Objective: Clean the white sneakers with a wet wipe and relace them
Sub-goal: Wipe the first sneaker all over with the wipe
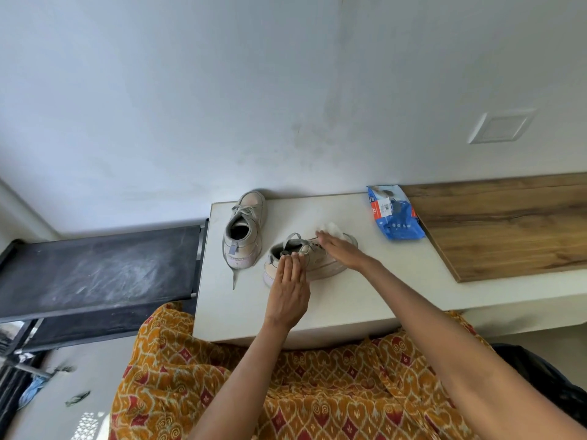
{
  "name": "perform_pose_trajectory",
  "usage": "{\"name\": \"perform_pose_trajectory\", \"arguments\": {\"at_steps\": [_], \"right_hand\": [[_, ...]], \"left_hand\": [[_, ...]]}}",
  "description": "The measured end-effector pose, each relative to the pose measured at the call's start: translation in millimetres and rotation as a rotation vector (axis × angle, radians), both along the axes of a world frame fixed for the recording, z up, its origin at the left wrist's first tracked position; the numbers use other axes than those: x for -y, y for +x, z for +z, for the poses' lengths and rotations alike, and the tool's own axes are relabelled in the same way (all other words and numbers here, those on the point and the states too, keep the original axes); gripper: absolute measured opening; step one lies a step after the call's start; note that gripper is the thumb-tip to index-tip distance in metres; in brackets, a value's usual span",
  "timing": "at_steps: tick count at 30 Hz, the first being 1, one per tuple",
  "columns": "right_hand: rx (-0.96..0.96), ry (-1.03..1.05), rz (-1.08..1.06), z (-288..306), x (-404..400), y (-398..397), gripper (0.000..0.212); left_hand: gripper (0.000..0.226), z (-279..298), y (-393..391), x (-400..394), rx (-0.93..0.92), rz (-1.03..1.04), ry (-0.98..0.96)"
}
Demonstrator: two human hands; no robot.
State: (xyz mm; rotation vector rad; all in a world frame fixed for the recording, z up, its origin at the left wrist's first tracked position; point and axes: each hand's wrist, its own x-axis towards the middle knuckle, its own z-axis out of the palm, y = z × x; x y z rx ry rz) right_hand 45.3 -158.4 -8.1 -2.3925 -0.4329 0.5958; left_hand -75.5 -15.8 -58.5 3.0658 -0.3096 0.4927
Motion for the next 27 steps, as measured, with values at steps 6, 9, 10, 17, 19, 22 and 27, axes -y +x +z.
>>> {"name": "perform_pose_trajectory", "arguments": {"at_steps": [6,9,10,17,19,22,27], "right_hand": [[0.038,-0.245,-0.028,6.5,4.6,22.3,0.054],[0.01,-0.138,-0.031,3.5,-11.6,8.3,0.056],[-0.037,-0.053,-0.035,2.2,-12.3,2.7,0.056],[0.011,-0.161,-0.055,2.4,17.7,19.6,0.053],[0.033,-0.11,-0.132,-5.3,14.6,19.2,0.052],[0.13,0.006,-0.367,-29.0,3.4,-0.2,0.055],[0.24,0.22,-0.602,-52.6,-43.5,-62.3,0.057]], "left_hand": [[0.057,6.4,-1.0,0.0,-0.014,0.003,0.05],[0.057,6.8,0.0,4.8,-0.057,0.026,0.055],[0.057,6.4,0.9,6.0,-0.062,0.034,0.058],[0.059,6.1,1.8,2.9,-0.03,0.057,0.1],[0.063,6.3,1.6,6.0,-0.049,0.087,0.127],[0.073,6.0,2.2,12.2,-0.049,0.137,0.175],[0.067,4.7,6.5,11.5,-0.078,0.149,0.227]]}}
